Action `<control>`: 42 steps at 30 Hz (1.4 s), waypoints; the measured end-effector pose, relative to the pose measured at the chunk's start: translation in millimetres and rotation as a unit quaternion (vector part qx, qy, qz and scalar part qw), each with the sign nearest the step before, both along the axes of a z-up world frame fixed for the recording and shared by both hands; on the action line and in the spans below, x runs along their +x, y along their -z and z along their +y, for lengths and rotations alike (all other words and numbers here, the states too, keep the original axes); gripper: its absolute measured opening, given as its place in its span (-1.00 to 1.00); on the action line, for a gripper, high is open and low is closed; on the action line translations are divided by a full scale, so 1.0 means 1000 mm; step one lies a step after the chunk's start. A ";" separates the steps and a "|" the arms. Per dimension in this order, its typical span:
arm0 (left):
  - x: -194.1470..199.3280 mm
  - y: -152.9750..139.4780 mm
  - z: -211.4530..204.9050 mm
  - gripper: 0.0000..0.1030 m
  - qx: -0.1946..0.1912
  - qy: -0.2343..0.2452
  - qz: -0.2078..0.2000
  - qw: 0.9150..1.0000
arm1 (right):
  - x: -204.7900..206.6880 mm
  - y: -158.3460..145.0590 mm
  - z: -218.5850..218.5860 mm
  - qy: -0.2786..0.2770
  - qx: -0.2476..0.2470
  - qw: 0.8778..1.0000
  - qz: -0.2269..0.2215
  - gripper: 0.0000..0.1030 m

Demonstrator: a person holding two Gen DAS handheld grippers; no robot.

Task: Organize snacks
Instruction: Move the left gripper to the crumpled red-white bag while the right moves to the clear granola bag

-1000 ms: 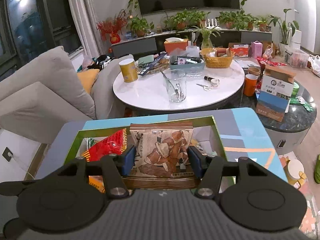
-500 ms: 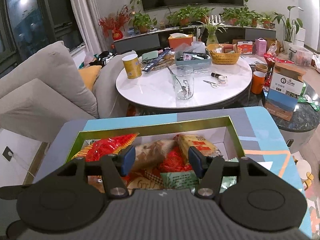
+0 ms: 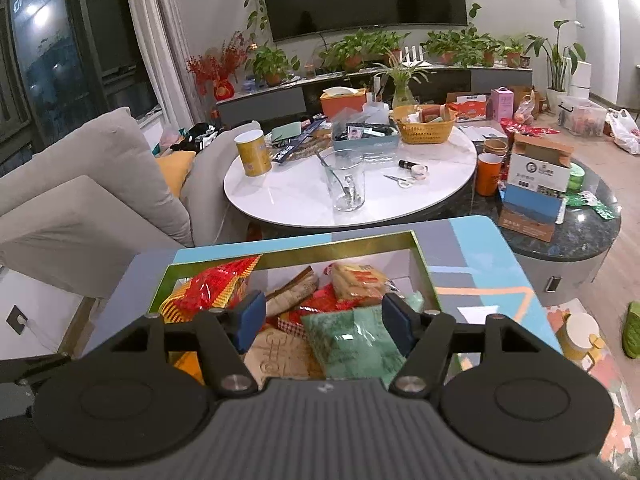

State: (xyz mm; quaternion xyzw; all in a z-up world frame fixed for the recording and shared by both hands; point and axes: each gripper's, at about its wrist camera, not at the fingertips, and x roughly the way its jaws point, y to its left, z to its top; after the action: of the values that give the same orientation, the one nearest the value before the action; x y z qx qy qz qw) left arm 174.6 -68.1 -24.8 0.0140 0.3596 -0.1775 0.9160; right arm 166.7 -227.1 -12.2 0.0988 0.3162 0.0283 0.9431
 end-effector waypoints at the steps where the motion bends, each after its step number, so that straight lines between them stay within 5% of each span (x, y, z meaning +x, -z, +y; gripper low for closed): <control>1: -0.004 -0.001 0.000 -0.13 0.000 0.001 -0.001 1.000 | -0.004 -0.001 -0.002 0.002 0.001 1.000 -0.001 0.30; 21: -0.085 0.023 -0.014 0.13 0.031 0.024 0.016 0.999 | -0.075 0.012 -0.047 0.052 0.023 0.998 0.001 0.30; 42: -0.081 0.070 -0.038 0.23 0.052 0.030 0.056 0.997 | -0.084 0.066 -0.059 0.050 0.031 0.997 0.055 0.31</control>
State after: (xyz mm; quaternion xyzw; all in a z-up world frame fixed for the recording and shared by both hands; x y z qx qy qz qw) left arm 93.5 -105.8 -94.5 0.0620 0.4182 -0.1862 0.8869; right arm 82.3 -286.6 -77.7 0.1454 0.3615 -0.0145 0.9208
